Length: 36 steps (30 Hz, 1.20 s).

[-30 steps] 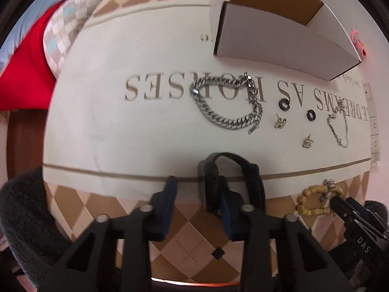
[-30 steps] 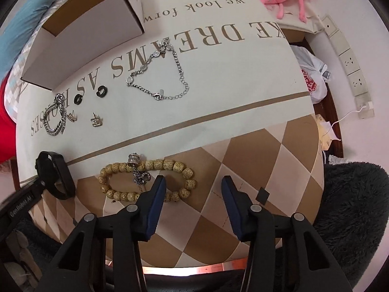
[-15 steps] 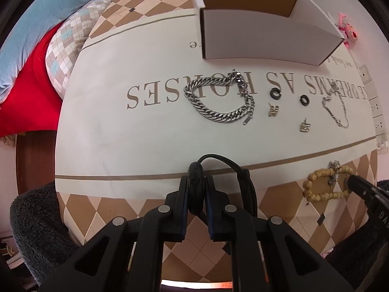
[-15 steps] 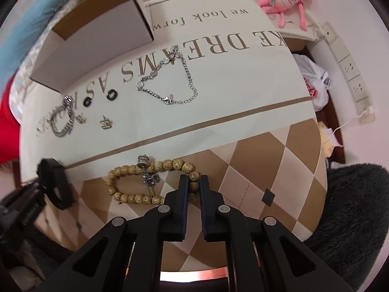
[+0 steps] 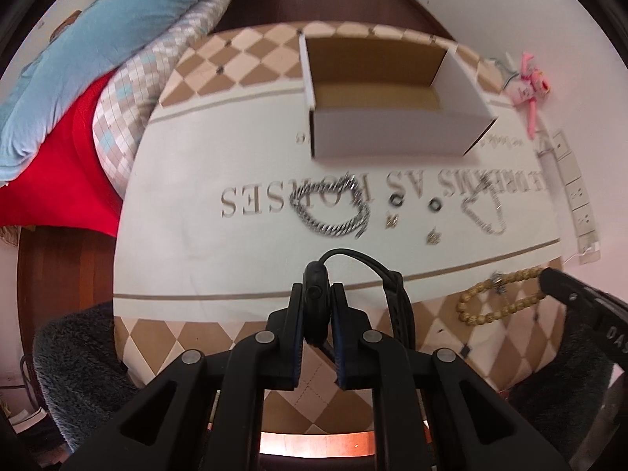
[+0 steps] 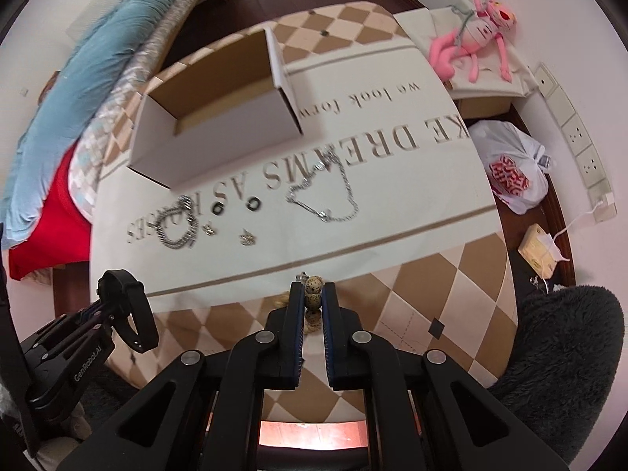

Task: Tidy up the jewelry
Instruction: 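Carry the watch band and bead bracelet into the white box and open both tools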

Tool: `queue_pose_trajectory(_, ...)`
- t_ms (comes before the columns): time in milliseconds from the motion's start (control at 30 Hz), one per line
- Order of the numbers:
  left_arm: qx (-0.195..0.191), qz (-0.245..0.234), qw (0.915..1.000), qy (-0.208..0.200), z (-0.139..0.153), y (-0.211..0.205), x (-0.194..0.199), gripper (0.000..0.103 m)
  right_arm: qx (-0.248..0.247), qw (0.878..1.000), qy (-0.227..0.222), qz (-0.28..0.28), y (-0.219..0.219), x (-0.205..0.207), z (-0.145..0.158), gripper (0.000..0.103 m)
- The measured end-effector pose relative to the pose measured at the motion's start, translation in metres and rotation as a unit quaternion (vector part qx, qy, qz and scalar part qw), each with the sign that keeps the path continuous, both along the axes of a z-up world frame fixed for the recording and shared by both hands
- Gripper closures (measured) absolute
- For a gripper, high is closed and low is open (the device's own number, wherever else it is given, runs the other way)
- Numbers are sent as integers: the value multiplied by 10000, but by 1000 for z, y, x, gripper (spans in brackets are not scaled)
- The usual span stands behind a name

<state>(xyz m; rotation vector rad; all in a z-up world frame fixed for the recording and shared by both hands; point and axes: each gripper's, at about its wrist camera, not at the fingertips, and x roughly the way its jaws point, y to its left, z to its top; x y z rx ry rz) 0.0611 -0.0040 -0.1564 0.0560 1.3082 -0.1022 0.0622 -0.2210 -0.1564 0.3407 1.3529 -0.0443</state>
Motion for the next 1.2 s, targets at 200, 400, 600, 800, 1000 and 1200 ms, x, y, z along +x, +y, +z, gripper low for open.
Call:
queue_pose_trajectory(200, -210, -13, 9991, -362, 32, 0, 26, 93, 96, 9994, -308, 150, 1, 12, 29, 94)
queue_pose_trajectory(400, -346, -50, 9972, -661, 60, -5, 57, 93, 189, 9965, -771, 257, 0, 41, 69, 94)
queue_pose_trajectory(600, -347, -97, 9958, -844, 74, -12, 101, 93, 306, 9913, -1212, 415, 0, 88, 104, 94)
queue_pose_trajectory(800, -436, -93, 9971, -617, 60, -14, 151, 93, 339, 9896, -1282, 557, 4, 142, 104, 94)
queue_pose_trajectory(1000, -743, 1, 9972, -99, 30, -11, 194, 93, 439, 9920, -992, 652, 8, 185, 77, 94)
queue_pose_trajectory(1200, -874, 72, 9955, 368, 13, -11, 223, 69, 574, 9914, -581, 1018, 21, 214, 45, 94)
